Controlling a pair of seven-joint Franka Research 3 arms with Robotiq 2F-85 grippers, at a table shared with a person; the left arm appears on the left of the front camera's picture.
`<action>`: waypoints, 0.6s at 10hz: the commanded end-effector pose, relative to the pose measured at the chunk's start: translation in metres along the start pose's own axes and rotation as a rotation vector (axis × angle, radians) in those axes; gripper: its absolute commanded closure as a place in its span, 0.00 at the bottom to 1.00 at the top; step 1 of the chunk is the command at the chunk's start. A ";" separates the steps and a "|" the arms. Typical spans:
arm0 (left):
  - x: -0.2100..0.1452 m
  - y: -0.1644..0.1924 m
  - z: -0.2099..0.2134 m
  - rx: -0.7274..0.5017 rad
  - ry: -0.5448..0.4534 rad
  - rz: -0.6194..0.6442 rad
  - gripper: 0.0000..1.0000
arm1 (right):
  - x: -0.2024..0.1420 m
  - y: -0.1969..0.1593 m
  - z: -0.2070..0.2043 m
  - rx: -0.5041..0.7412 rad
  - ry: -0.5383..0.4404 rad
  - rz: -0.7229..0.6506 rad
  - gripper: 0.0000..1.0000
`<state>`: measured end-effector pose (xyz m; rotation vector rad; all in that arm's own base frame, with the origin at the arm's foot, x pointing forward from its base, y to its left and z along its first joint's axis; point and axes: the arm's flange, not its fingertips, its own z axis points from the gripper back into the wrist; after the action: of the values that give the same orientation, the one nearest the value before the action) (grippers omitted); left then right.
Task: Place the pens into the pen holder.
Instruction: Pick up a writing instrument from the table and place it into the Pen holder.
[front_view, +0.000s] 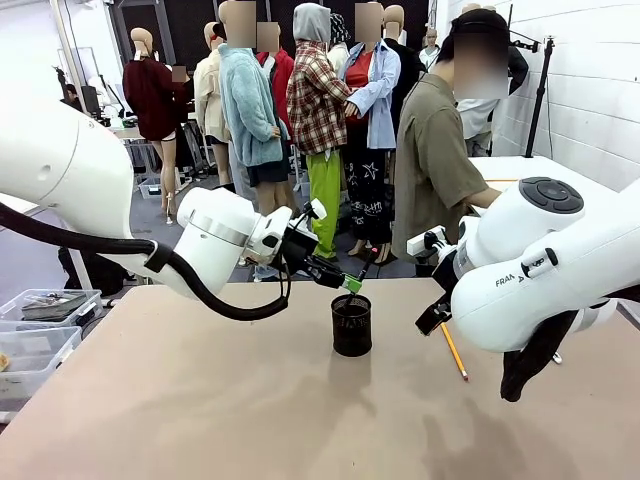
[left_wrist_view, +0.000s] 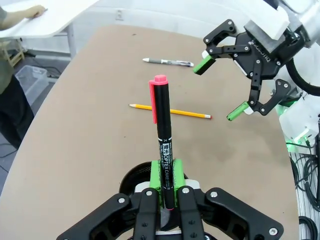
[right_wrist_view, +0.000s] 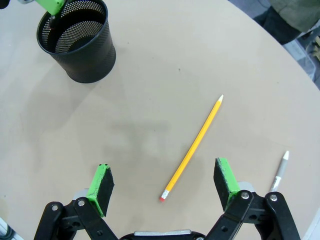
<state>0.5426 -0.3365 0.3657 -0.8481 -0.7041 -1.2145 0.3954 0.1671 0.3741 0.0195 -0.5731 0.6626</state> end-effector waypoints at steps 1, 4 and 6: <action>0.001 0.009 -0.004 0.004 -0.011 0.031 1.00 | 0.000 0.000 0.000 0.001 0.001 0.000 0.00; -0.012 0.009 -0.018 -0.028 0.015 0.040 1.00 | 0.000 0.000 0.000 0.001 0.001 0.000 0.00; -0.016 0.011 -0.017 -0.026 0.029 0.036 0.88 | 0.000 0.000 0.000 0.001 0.001 0.000 0.00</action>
<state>0.5436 -0.3408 0.3367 -0.8660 -0.6547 -1.1971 0.3954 0.1671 0.3741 0.0195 -0.5731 0.6626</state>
